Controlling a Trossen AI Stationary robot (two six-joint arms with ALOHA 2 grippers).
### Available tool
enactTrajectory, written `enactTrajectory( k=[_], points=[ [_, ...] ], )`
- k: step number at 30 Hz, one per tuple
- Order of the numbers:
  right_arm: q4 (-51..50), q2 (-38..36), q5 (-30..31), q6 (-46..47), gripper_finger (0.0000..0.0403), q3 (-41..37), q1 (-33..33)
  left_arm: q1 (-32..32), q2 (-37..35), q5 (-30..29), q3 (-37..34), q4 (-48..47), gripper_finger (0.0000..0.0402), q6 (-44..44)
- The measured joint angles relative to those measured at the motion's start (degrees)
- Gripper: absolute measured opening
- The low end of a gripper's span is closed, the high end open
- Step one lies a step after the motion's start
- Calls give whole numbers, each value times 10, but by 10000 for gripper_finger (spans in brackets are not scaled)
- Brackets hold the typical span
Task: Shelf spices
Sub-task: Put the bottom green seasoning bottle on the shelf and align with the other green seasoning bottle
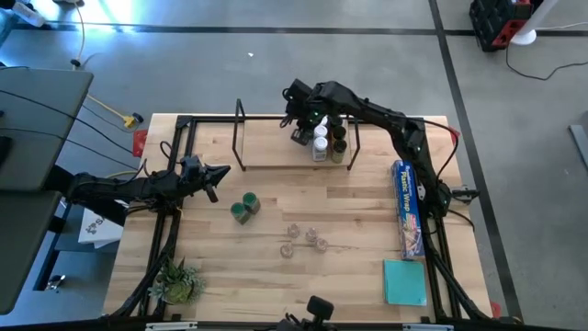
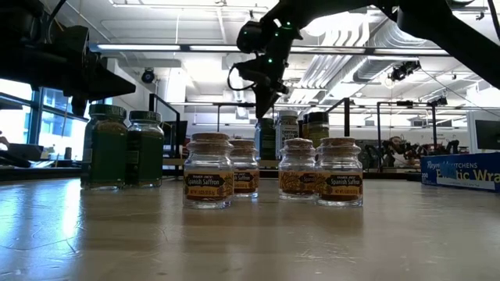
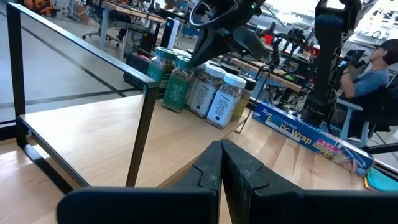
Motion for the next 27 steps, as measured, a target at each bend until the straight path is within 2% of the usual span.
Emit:
enactTrajectory(
  k=[8, 13, 19, 27],
  points=[
    [28, 0, -4, 18, 11, 0, 0, 0, 0, 0, 0, 0, 5, 0],
    [22, -11, -53, 37, 11, 0, -3, 0, 0, 0, 0, 0, 5, 0],
    [-26, -10, -57, 82, 11, -4, -21, 0, 0, 0, 0, 0, 5, 0],
    [2, 0, -63, 86, 11, -4, -29, 0, 0, 0, 0, 0, 5, 0]
  ],
)
